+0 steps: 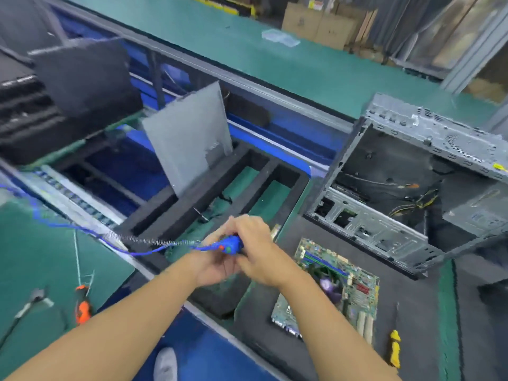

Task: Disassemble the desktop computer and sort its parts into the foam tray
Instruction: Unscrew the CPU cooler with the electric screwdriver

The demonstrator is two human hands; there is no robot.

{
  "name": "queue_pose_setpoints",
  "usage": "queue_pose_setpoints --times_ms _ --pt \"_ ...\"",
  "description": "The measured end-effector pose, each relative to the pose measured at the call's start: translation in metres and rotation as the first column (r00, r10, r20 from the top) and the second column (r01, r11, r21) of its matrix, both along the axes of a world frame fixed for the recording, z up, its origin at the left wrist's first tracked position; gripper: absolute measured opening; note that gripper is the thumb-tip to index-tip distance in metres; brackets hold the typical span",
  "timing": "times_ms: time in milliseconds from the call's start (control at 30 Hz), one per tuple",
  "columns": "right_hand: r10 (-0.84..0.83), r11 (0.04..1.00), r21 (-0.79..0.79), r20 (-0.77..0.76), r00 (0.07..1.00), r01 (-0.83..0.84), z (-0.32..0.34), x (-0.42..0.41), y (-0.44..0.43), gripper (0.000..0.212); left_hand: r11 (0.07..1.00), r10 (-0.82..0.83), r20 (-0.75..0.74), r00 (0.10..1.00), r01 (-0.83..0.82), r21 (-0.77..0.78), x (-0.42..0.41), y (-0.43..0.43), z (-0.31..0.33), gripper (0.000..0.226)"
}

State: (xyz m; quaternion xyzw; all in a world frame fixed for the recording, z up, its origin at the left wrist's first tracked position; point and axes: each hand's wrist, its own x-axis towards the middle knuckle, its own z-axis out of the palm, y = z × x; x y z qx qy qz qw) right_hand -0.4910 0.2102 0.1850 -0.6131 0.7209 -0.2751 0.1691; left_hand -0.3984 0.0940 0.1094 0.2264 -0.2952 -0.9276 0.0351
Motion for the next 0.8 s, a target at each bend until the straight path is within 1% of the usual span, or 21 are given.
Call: queue_pose_setpoints --times_ms 33,100,133,167,200,233,267,300,333,367,400,433,500,533,567,600,667,700,733,767,800 --pt "-0.001 1.000 -0.021 -0.038 0.999 0.001 -0.004 0.006 -0.012 0.044 1.000 0.024 -0.031 0.999 -0.024 -0.017 0.011 -0.012 0.002 0.036" --pt "-0.025 0.998 -0.052 -0.090 0.996 0.020 -0.015 0.020 -0.035 0.046 0.995 0.032 -0.069 0.997 -0.039 -0.094 0.030 -0.034 0.005 0.024" --pt "-0.034 0.998 -0.051 -0.080 0.996 0.030 -0.020 0.027 -0.046 0.047 0.993 0.041 -0.063 0.997 -0.048 -0.110 0.040 -0.044 0.005 0.033" --pt "-0.037 0.998 -0.045 -0.017 0.999 0.036 -0.026 0.036 -0.056 0.049 0.991 0.070 -0.035 0.997 -0.073 -0.111 0.050 -0.055 0.004 0.044" --pt "-0.050 0.998 -0.041 0.096 0.994 0.054 -0.030 0.047 -0.068 0.050 0.990 0.112 -0.020 0.994 -0.113 -0.084 0.061 -0.066 0.003 0.049" --pt "-0.086 0.995 -0.031 0.235 0.968 0.096 -0.033 0.060 -0.080 0.049 0.987 0.153 -0.005 0.988 -0.153 -0.058 0.073 -0.077 0.000 0.049" --pt "-0.143 0.988 0.005 0.369 0.918 0.152 -0.036 0.074 -0.094 0.046 0.979 0.200 0.002 0.980 -0.200 -0.042 0.086 -0.088 -0.002 0.049" --pt "-0.217 0.975 0.078 0.501 0.838 0.206 -0.039 0.088 -0.107 0.041 0.967 0.253 0.027 0.967 -0.252 -0.051 0.099 -0.099 -0.003 0.052" --pt "-0.293 0.956 0.175 0.627 0.722 0.236 -0.041 0.102 -0.122 0.033 0.947 0.316 0.072 0.946 -0.309 -0.086 0.113 -0.112 -0.005 0.057" --pt "-0.358 0.933 0.273 0.746 0.561 0.233 -0.044 0.116 -0.138 0.022 0.924 0.373 0.115 0.921 -0.356 -0.140 0.128 -0.124 -0.008 0.059" --pt "-0.390 0.921 0.342 0.817 0.425 0.188 -0.047 0.130 -0.153 0.014 0.905 0.407 0.146 0.902 -0.378 -0.194 0.143 -0.137 -0.010 0.055" --pt "-0.395 0.919 0.373 0.848 0.353 0.131 -0.050 0.142 -0.166 0.014 0.894 0.421 0.169 0.891 -0.377 -0.240 0.158 -0.149 -0.012 0.045" --pt "-0.405 0.907 0.418 0.828 0.389 0.055 -0.061 0.168 -0.193 0.025 0.890 0.423 0.206 0.882 -0.362 -0.278 0.187 -0.169 -0.019 0.022" --pt "-0.416 0.896 0.442 0.802 0.429 0.042 -0.069 0.180 -0.206 0.033 0.882 0.443 0.235 0.865 -0.373 -0.289 0.200 -0.178 -0.024 0.015" --pt "-0.417 0.888 0.459 0.783 0.462 0.023 -0.077 0.193 -0.218 0.036 0.873 0.469 0.268 0.842 -0.395 -0.287 0.212 -0.186 -0.031 0.013" --pt "-0.411 0.882 0.471 0.770 0.488 0.001 -0.083 0.205 -0.228 0.034 0.862 0.498 0.288 0.818 -0.432 -0.266 0.224 -0.192 -0.038 0.015" --pt "-0.402 0.872 0.488 0.768 0.498 -0.048 -0.095 0.228 -0.249 0.021 0.854 0.520 0.314 0.795 -0.469 -0.226 0.249 -0.205 -0.052 0.019" --pt "-0.402 0.866 0.496 0.769 0.497 -0.068 -0.101 0.238 -0.259 0.017 0.854 0.520 0.320 0.792 -0.485 -0.188 0.261 -0.209 -0.058 0.020" --pt "-0.406 0.863 0.501 0.770 0.492 -0.073 -0.102 0.239 -0.264 0.018 0.848 0.527 0.335 0.781 -0.510 -0.146 0.265 -0.210 -0.061 0.021" --pt "-0.424 0.851 0.518 0.774 0.471 -0.084 -0.112 0.258 -0.282 0.022 0.834 0.539 0.376 0.754 -0.540 -0.112 0.287 -0.221 -0.074 0.023" --pt "-0.444 0.841 0.535 0.767 0.463 -0.079 -0.116 0.263 -0.290 0.025 0.825 0.546 0.401 0.735 -0.555 -0.107 0.297 -0.223 -0.082 0.023"
